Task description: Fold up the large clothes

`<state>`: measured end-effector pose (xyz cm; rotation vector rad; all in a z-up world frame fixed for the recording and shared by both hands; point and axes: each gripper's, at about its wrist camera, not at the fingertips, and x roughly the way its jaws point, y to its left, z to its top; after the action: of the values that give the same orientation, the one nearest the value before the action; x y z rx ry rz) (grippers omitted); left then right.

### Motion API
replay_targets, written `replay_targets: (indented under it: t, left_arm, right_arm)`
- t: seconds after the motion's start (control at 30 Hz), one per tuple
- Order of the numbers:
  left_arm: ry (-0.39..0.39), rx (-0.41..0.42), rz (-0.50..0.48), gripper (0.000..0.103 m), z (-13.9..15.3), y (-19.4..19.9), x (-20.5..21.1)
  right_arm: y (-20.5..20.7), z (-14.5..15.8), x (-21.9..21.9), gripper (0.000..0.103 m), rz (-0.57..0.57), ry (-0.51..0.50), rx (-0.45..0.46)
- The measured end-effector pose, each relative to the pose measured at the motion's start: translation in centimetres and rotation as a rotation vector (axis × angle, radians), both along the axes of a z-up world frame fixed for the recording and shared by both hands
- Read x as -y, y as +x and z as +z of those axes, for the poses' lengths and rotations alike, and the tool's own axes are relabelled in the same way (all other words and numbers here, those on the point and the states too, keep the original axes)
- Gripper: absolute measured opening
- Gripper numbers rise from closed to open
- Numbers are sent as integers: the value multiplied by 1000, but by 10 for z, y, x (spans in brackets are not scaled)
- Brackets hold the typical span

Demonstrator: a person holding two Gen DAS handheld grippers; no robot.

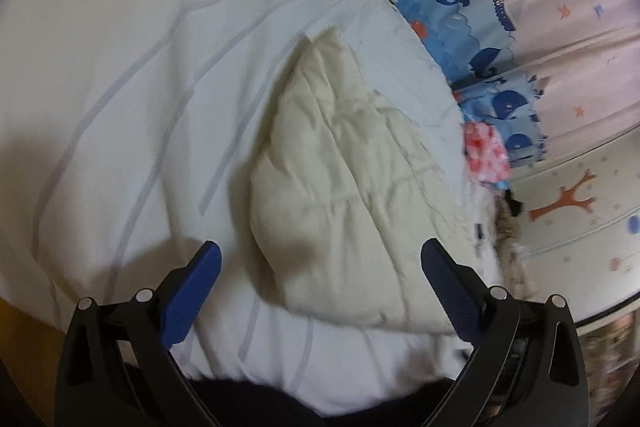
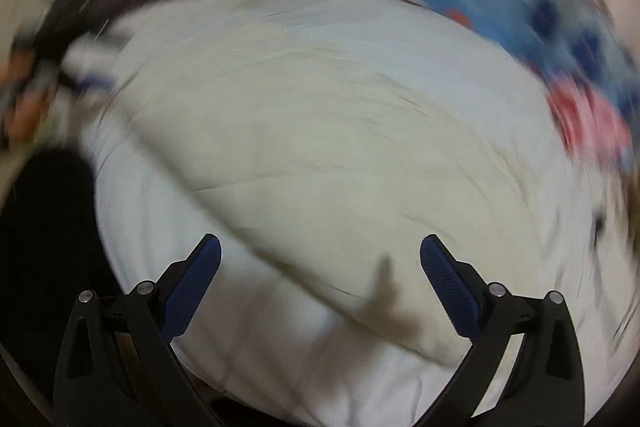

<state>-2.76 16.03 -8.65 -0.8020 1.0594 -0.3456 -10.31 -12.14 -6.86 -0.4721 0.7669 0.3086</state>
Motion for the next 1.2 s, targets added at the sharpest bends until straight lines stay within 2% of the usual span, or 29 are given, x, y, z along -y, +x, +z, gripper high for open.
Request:
replay_targets:
  t: [0.13, 0.2, 0.23, 0.27, 0.37, 0.43, 0.5, 0.6, 0.7, 0.77, 0.9, 0.93, 1.0, 1.07, 1.1, 1.2]
  left_arm:
    - [-79, -67, -56, 96, -9, -3, 13]
    - [-114, -89, -64, 96, -12, -8, 18]
    - [-147, -105, -66, 96, -16, -9, 20]
    - [-169, -114, -64, 96, -18, -11, 22]
    - [-225, -138, -53, 96, -25, -11, 27]
    - [-261, -153, -50, 96, -31, -7, 35]
    - [-291, -169, -54, 96, -36, -1, 46]
    - [-309, -150, -50, 96, -37, 13, 64]
    - [-264, -165, 12, 96, -45, 36, 77]
    - [-252, -155, 52, 96, -51, 42, 78]
    - [-292, -116, 78, 96, -51, 39, 72]
    - [-298, -117, 76, 96, -51, 39, 71]
    - [-291, -120, 75, 96, -50, 39, 72]
    - [-275, -118, 73, 96, -48, 40, 73]
    - [-273, -113, 73, 96, -47, 39, 73]
    - [-301, -101, 78, 96, -46, 40, 72]
  right_arm:
    - [13, -26, -55, 96, 85, -191, 29]
    - [31, -48, -75, 96, 67, -302, 18]
    - [41, -52, -76, 96, 45, -307, 14]
    - [49, -51, -74, 96, 16, -258, 0]
    - [74, -31, -36, 96, -98, 23, -65]
    - [77, -23, -22, 96, -129, 118, -82]
    - [78, -23, -16, 96, -140, 160, -101]
    - [73, -23, -10, 96, -142, 182, -106]
    - [69, -22, 1, 96, -135, 222, -136]
    - [64, -13, 17, 96, -126, 295, -164]
    - [26, 12, 112, 96, -249, 614, -184]
    - [9, 11, 158, 96, -323, 765, -195]
    - [-15, -5, 224, 96, -455, 986, -227]
    - [-30, -26, 272, 96, -551, 1129, -260]
    - [-35, -36, 286, 96, -579, 1172, -280]
    - [-38, -65, 303, 96, -564, 1320, -355]
